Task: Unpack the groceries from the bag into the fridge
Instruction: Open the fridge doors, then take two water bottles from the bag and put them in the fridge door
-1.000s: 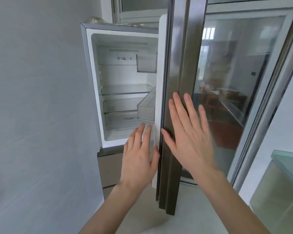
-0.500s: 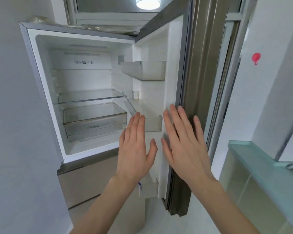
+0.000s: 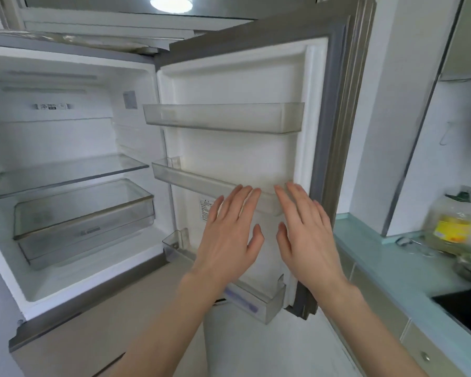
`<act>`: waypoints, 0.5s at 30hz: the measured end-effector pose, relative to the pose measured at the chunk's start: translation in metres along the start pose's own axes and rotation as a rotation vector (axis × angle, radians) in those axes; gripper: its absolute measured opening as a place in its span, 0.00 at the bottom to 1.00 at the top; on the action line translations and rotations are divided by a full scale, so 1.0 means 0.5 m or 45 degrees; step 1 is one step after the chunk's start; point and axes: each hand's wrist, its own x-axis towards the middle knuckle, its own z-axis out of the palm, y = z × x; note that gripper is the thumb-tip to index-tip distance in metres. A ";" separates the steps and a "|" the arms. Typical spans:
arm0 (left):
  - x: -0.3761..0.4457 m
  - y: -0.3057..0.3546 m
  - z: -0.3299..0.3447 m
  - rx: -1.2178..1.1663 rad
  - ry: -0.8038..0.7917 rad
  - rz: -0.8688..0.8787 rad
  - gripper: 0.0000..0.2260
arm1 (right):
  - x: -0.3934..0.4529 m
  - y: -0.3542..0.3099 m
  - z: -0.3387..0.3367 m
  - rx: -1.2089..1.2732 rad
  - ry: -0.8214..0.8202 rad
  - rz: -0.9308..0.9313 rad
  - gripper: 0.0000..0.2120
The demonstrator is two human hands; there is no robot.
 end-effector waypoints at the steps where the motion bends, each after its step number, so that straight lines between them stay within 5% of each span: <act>1: 0.011 -0.008 0.010 0.016 -0.020 -0.028 0.28 | 0.008 0.009 -0.001 -0.020 0.002 -0.001 0.36; 15: 0.108 -0.037 0.089 -0.078 -0.151 -0.003 0.29 | 0.105 0.101 0.040 -0.177 -0.057 0.253 0.30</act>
